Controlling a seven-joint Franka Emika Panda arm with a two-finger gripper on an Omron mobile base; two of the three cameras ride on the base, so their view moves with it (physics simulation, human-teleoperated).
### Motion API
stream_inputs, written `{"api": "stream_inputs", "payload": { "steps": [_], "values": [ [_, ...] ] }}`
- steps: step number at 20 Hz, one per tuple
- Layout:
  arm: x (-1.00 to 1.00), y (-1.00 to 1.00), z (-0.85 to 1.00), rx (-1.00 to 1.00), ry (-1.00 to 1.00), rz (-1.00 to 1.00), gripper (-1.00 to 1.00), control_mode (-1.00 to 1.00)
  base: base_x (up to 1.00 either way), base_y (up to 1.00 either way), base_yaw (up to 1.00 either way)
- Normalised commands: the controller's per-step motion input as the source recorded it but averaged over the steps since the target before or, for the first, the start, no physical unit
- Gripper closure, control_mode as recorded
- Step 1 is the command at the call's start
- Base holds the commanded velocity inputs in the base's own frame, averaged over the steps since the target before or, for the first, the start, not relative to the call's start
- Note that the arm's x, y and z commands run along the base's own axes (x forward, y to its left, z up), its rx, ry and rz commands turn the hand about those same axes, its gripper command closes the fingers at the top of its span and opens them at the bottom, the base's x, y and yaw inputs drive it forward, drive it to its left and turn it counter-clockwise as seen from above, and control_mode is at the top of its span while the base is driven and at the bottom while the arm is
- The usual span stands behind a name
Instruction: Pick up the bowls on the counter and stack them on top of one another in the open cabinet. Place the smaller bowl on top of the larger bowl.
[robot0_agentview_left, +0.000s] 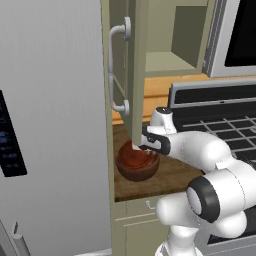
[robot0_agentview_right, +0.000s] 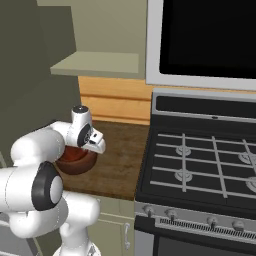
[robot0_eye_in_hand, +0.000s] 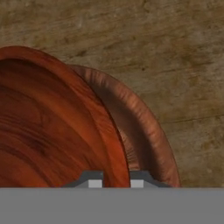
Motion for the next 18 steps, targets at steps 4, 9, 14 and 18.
{"api": "stream_inputs", "payload": {
  "steps": [4, 9, 14, 18],
  "values": [
    [0.0, 0.0, 0.0, 0.0, 0.0, 0.0, -1.0, -1.0, 0.0, 0.0, 0.0],
    [0.0, 0.0, 0.06, -0.04, 0.01, 0.0, -1.0, -1.0, 0.0, 0.0, 0.0],
    [0.0, 0.0, 0.01, -0.05, 0.01, 0.0, -1.0, -1.0, 0.0, 0.0, 0.0],
    [-0.13, 0.0, 0.08, 0.0, -0.1, 0.0, -1.0, -1.0, 0.0, 0.0, 0.0]
  ]
}}
